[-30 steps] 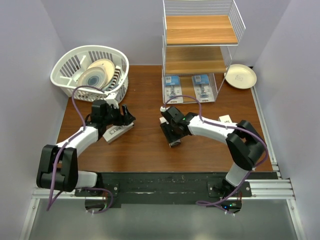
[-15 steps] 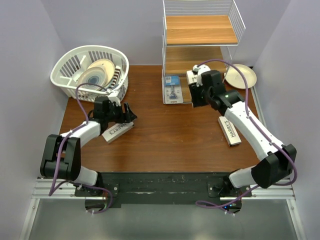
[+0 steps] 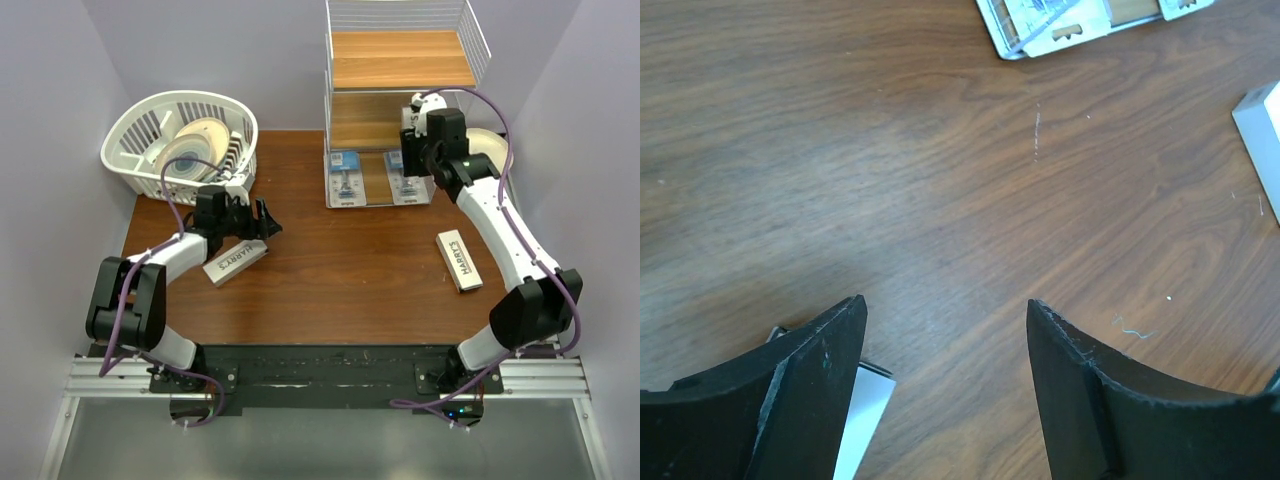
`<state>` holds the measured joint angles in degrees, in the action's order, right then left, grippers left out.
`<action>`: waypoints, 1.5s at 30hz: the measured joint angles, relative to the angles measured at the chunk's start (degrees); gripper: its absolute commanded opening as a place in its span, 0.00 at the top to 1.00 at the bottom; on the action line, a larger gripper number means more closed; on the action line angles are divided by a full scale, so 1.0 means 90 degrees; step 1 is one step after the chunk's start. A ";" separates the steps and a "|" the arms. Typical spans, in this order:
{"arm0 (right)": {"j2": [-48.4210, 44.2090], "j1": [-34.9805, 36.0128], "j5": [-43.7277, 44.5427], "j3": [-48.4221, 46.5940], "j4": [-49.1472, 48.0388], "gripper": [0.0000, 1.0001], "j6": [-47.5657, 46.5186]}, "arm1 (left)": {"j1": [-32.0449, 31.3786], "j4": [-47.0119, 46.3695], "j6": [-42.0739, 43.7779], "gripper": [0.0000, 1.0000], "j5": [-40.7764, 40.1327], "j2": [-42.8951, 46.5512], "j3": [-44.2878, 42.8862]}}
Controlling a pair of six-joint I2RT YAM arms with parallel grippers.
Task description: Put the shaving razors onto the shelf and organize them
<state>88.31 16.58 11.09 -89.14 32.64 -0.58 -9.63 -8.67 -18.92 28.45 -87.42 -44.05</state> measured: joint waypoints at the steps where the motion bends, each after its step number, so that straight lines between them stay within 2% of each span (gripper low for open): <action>1: 0.0061 -0.0049 0.0005 -0.0051 -0.0058 0.46 0.0000 | -0.0029 -0.0005 0.0000 0.30 0.0010 0.0000 0.0000; 7: 0.0163 -0.0221 0.0017 -0.0117 -0.0296 0.45 0.0000 | -0.0066 -0.0027 0.0015 0.30 0.0015 0.0017 0.0053; 20: 0.0452 -0.0471 0.0163 -0.0454 -0.0937 0.34 -0.0078 | -0.0066 -0.0070 0.0049 0.30 0.0029 0.0170 0.0185; 25: 0.0624 -0.0527 0.0194 -0.0488 -0.1163 0.17 -0.0129 | -0.0066 -0.0109 0.0046 0.30 0.0051 0.0211 0.0228; 27: 0.0627 -0.0544 0.0214 -0.0488 -0.1178 0.14 -0.0107 | -0.0066 -0.0129 0.0046 0.30 0.0061 0.0284 0.0289; 28: 0.0619 -0.0549 0.0211 -0.0491 -0.1185 0.04 -0.0092 | -0.0066 -0.0121 0.0046 0.30 0.0066 0.0325 0.0318; 29: 0.0597 -0.0554 0.0206 -0.0491 -0.1190 0.01 -0.0090 | -0.0066 -0.0136 0.0049 0.29 0.0068 0.0367 0.0347; 45: -0.0381 -0.0670 -0.0022 -0.0007 -0.1032 0.01 0.0238 | -0.0066 -0.0158 0.0049 0.29 0.0104 0.0559 0.0600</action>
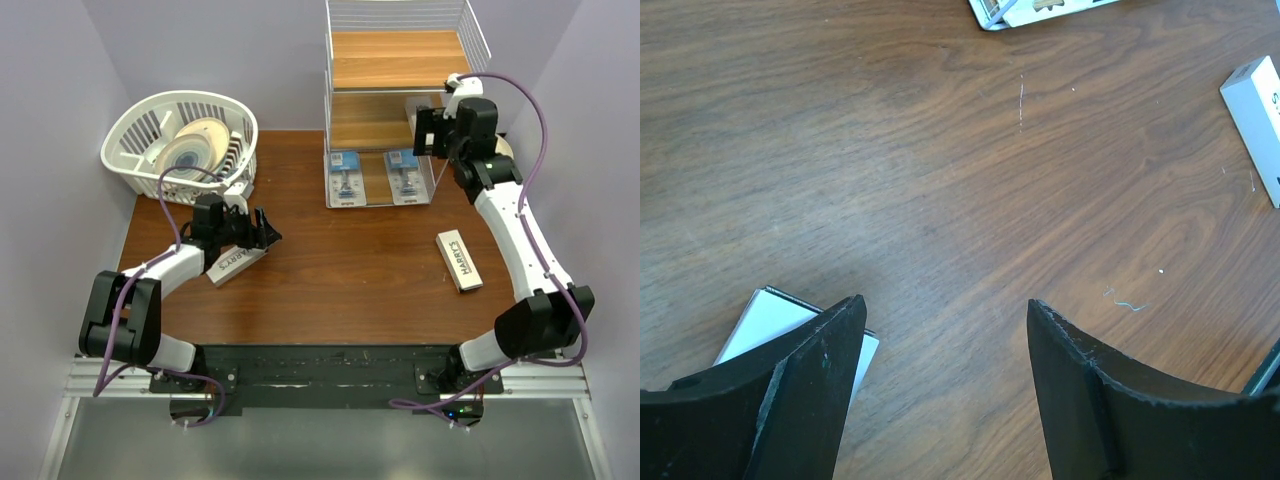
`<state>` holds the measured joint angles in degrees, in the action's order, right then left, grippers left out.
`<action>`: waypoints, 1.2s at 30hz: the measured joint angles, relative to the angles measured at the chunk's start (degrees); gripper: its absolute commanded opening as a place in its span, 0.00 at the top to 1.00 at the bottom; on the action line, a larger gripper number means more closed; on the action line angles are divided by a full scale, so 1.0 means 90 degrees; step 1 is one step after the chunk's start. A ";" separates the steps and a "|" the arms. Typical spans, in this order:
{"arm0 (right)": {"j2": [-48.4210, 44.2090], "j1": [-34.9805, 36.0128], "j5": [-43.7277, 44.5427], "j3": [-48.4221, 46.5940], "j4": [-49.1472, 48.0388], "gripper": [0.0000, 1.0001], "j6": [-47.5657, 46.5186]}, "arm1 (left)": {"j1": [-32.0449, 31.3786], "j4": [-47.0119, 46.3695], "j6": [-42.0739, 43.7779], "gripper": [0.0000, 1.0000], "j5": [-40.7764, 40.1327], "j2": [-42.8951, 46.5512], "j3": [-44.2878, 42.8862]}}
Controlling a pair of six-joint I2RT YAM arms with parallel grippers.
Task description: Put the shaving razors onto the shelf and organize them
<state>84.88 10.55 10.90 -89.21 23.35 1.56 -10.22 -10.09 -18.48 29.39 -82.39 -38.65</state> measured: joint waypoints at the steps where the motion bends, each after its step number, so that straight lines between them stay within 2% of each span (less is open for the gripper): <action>1: 0.0005 -0.0015 -0.0029 0.0058 0.0012 0.01 0.0027 | 0.0000 -0.0002 0.0000 0.29 0.0000 0.0000 0.0000; 8: 0.0053 -0.0138 -0.0308 0.0146 0.0260 0.01 0.0177 | 0.0000 -0.0002 0.0000 0.29 0.0002 0.0000 0.0000; 13: 0.0219 -0.0180 -0.0379 0.0146 0.0253 0.05 0.0270 | 0.0000 -0.0002 0.0002 0.29 0.0002 0.0000 0.0000; 22: 0.0442 -0.0226 -0.0488 0.0163 0.0165 0.24 0.0279 | 0.0000 -0.0019 0.0000 0.30 0.0002 -0.0107 0.0000; 36: 0.0442 -0.0474 -0.0287 0.0163 0.0109 0.38 0.0304 | 0.0000 -0.0068 -0.0051 0.30 0.0053 -0.0372 -0.0012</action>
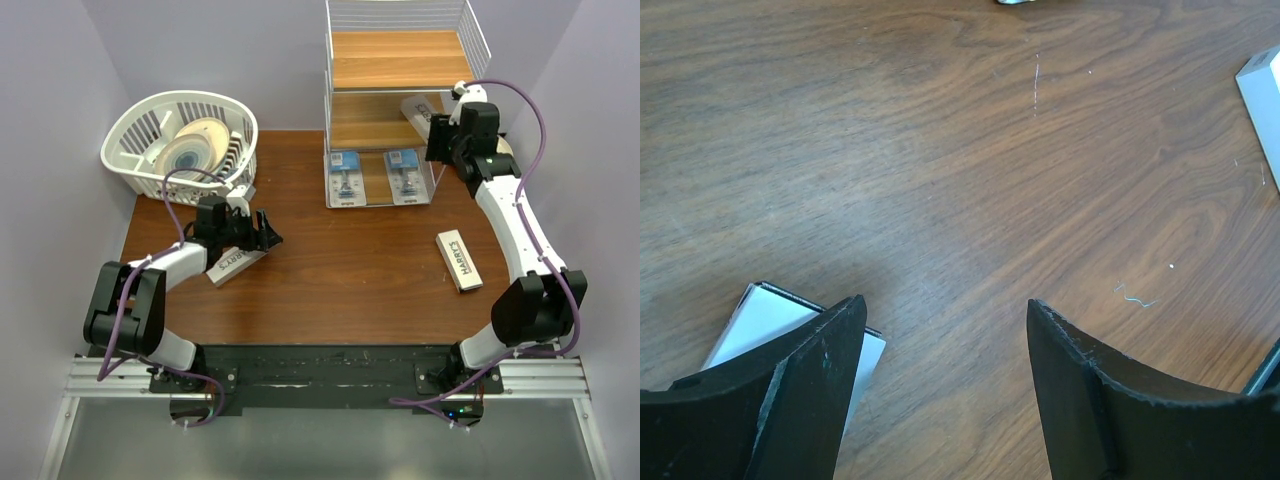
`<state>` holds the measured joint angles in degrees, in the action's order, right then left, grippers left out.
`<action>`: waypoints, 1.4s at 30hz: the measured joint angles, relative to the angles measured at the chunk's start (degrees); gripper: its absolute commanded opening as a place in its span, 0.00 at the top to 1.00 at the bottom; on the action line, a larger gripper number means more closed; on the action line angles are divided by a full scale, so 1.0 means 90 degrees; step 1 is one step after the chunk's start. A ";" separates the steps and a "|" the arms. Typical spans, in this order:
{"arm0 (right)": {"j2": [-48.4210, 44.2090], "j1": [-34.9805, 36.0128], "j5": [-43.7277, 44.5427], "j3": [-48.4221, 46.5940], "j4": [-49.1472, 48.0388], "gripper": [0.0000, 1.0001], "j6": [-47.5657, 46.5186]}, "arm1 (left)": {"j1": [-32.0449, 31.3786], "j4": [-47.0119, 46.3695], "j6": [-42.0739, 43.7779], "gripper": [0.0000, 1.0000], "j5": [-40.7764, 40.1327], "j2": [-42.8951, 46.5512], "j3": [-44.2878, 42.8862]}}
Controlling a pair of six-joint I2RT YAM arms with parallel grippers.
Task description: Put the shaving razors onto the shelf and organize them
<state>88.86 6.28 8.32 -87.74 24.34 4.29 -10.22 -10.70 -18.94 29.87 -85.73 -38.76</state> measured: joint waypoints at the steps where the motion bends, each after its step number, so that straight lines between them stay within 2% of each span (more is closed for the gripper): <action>1: 0.0000 -0.0010 0.0015 0.0000 0.0000 0.40 0.0012 | 0.0000 -0.0010 -0.0002 0.30 0.0002 -0.0010 -0.0002; 5: 0.0000 -0.0034 0.0027 0.0000 0.0000 0.44 0.0080 | 0.0000 -0.0063 -0.0005 0.30 0.0017 -0.0049 -0.0002; 9: -0.0010 -0.0039 -0.0012 0.0041 -0.0029 0.57 0.0146 | -0.0007 -0.0085 -0.0005 0.30 0.0022 -0.0058 -0.0002; 13: -0.0036 -0.0036 -0.0056 0.0129 -0.0039 0.60 0.0243 | -0.0007 -0.0097 -0.0005 0.30 0.0022 -0.0058 -0.0002; 15: -0.0061 -0.0034 -0.0063 0.0141 -0.0039 0.54 0.0294 | -0.0007 -0.0097 -0.0005 0.30 0.0022 -0.0058 -0.0002; 16: -0.0075 -0.0034 -0.0061 0.0141 -0.0039 0.43 0.0321 | -0.0007 -0.0097 -0.0005 0.30 0.0022 -0.0058 -0.0002; 19: -0.0141 -0.0039 -0.0117 0.0143 -0.0022 0.28 0.0367 | -0.0007 -0.0097 -0.0005 0.30 0.0022 -0.0058 -0.0002; 23: -0.0313 -0.0039 -0.0335 0.0141 0.0068 0.20 0.0153 | -0.0007 -0.0095 -0.0005 0.30 0.0022 -0.0058 -0.0002; 34: -0.0410 -0.0039 -0.0423 -0.0027 0.0039 0.17 -0.0325 | -0.0007 -0.0097 -0.0005 0.30 0.0022 -0.0058 -0.0002; 42: -0.0104 -0.0039 -0.0772 -0.0187 -0.0022 0.20 -0.0107 | -0.0007 -0.0097 -0.0005 0.29 0.0015 0.0012 0.0032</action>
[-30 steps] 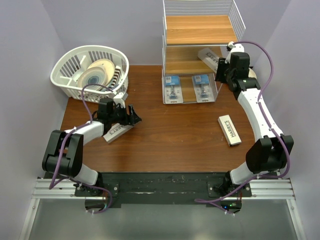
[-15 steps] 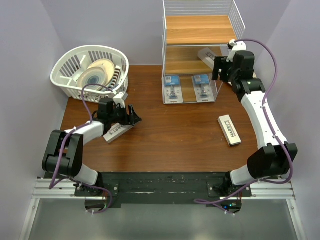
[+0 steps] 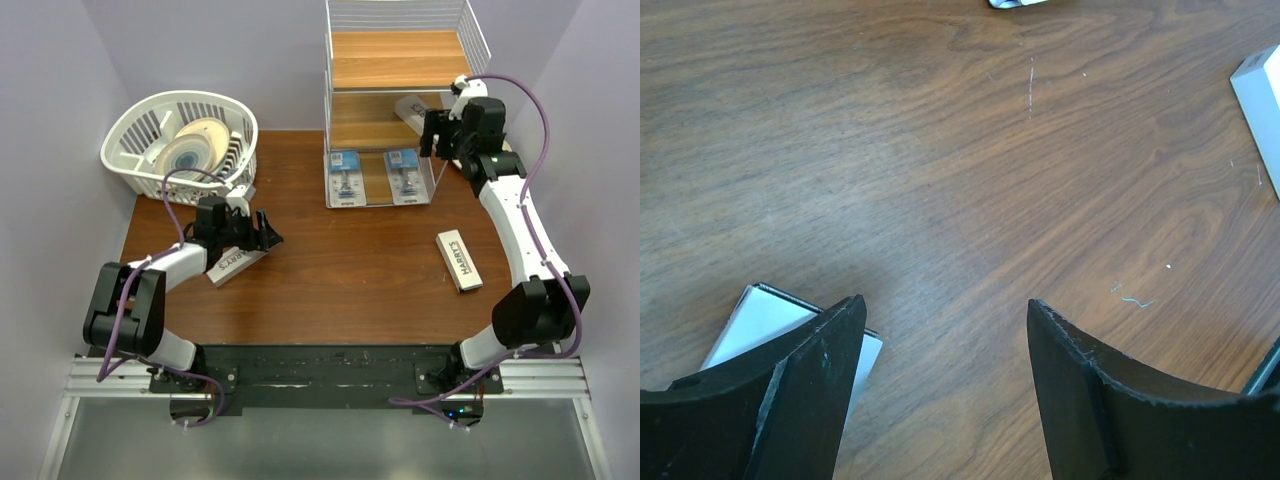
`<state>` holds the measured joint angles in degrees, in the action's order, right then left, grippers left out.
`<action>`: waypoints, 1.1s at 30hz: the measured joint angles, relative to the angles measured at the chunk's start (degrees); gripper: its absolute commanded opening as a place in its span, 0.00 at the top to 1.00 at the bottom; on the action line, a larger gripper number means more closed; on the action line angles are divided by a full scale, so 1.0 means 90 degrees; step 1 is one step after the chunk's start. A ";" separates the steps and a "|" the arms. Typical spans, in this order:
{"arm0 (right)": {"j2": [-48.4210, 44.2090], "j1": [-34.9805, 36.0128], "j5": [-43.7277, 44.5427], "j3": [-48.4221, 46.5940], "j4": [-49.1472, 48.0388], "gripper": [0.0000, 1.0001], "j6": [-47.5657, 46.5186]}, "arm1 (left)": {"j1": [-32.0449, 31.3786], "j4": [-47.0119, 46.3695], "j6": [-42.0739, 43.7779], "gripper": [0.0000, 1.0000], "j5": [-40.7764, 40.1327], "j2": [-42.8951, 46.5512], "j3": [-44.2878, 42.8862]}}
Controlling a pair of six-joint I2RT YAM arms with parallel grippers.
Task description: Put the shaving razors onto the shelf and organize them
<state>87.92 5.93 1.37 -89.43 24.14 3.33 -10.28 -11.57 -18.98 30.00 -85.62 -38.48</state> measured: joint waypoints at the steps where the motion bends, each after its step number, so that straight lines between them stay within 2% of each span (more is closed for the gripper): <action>1: 0.0019 0.0000 -0.0095 -0.0007 0.0002 0.20 0.0095 | 0.0000 -0.0002 0.0002 0.29 0.0000 0.0034 0.0019; 12: 0.0056 0.0049 -0.1127 -0.0015 0.0027 0.22 0.0908 | -0.0002 -0.0012 0.0002 0.29 0.0002 0.0109 0.0083; 19: -0.0097 0.0061 -0.0923 -0.0015 0.0058 0.21 0.0840 | -0.0002 -0.0015 0.0000 0.29 0.0005 0.0087 0.0083; 24: -0.0255 0.0061 -0.0590 -0.0017 0.0039 0.13 0.0614 | -0.0002 -0.0015 -0.0002 0.30 0.0005 0.0017 0.0080; 33: -0.0112 0.0061 -0.0372 -0.0073 -0.0034 0.06 0.0192 | -0.0005 -0.0017 0.0000 0.29 0.0005 0.0007 0.0080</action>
<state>86.91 6.48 -1.98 -90.08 23.83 5.06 -10.33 -11.73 -18.98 30.04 -85.56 -37.76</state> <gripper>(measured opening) 0.914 0.706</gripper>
